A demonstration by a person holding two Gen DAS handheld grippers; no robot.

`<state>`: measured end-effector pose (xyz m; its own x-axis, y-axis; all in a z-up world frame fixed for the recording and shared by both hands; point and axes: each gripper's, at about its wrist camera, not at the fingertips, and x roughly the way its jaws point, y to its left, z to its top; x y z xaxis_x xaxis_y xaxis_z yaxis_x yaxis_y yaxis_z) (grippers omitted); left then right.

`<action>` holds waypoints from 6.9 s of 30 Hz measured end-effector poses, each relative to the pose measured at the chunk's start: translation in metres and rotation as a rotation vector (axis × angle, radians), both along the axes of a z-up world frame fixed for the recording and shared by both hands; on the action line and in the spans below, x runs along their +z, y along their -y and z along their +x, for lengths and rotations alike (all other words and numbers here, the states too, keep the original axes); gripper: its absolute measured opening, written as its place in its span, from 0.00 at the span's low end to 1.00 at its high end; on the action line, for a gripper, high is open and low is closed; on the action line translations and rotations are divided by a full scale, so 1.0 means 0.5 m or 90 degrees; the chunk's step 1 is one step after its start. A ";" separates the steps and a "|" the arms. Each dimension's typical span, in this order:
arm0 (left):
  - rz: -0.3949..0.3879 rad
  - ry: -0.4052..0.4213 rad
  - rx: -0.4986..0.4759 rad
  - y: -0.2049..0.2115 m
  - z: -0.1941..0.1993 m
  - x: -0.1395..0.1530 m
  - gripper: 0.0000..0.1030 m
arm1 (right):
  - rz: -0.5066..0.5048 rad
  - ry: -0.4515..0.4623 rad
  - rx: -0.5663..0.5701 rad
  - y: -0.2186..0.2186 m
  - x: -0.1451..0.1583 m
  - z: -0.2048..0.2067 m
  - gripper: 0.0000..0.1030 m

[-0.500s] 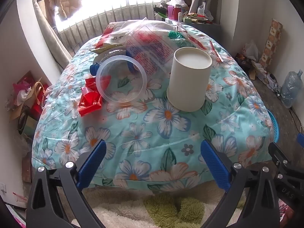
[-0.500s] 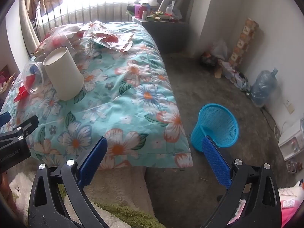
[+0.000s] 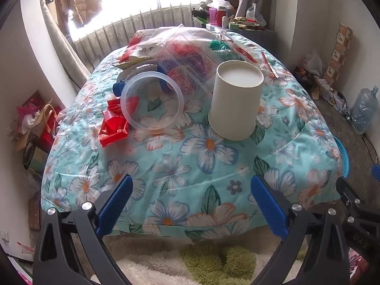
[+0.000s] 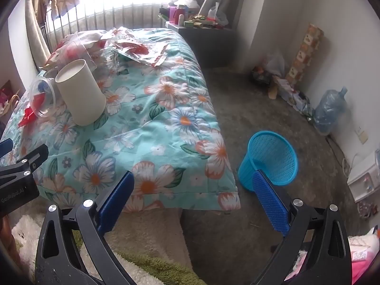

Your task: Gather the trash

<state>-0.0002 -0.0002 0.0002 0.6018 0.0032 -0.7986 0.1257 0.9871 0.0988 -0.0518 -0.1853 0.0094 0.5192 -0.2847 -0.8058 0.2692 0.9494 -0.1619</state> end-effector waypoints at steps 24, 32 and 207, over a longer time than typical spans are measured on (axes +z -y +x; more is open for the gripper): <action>0.001 0.001 0.000 0.000 0.000 0.000 0.95 | -0.001 0.001 -0.002 0.004 0.003 0.004 0.93; 0.001 0.002 0.000 0.000 0.000 0.000 0.95 | -0.002 0.002 -0.002 0.005 0.004 0.005 0.93; -0.106 0.075 -0.057 -0.268 0.220 -0.094 0.39 | 0.622 -0.015 0.137 -0.071 -0.039 0.395 0.50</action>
